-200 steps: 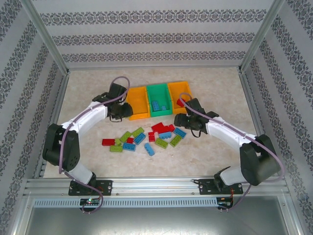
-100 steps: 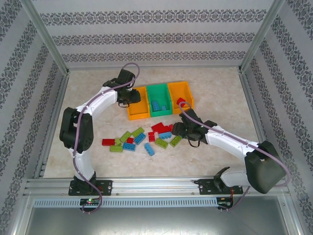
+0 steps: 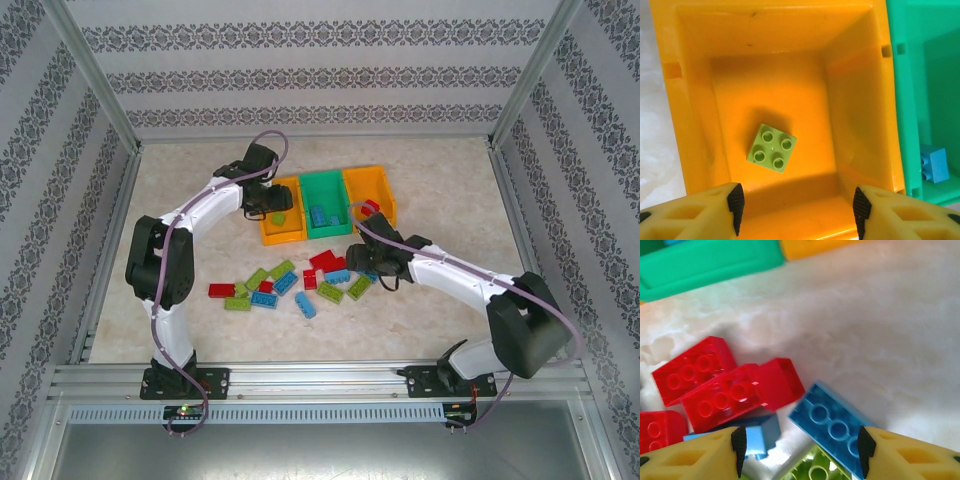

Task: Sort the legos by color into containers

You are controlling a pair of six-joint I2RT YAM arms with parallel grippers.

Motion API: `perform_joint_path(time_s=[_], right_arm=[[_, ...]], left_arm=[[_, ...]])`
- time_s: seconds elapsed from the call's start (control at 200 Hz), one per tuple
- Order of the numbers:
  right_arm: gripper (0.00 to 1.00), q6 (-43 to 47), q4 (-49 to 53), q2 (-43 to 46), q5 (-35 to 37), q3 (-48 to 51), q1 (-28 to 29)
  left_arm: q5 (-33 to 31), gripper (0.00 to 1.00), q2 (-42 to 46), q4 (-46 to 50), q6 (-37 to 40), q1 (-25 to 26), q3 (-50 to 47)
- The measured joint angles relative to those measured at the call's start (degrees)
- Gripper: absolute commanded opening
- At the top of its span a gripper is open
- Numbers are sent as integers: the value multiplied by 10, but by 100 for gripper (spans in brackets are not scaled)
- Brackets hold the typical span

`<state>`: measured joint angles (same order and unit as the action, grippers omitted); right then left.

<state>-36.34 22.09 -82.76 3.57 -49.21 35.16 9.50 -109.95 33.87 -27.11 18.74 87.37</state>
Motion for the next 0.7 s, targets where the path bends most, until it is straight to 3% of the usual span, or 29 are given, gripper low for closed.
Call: perform_joint_path(time_s=[0.28,0.699], right_arm=[[61,130,13,-87,-58,-65,-2],[45,188,30,-135,-80,-83,-13]], left_arm=[[6,100,88,-28,5,0,-93],[-23,100,186,-54,10,0,-198]])
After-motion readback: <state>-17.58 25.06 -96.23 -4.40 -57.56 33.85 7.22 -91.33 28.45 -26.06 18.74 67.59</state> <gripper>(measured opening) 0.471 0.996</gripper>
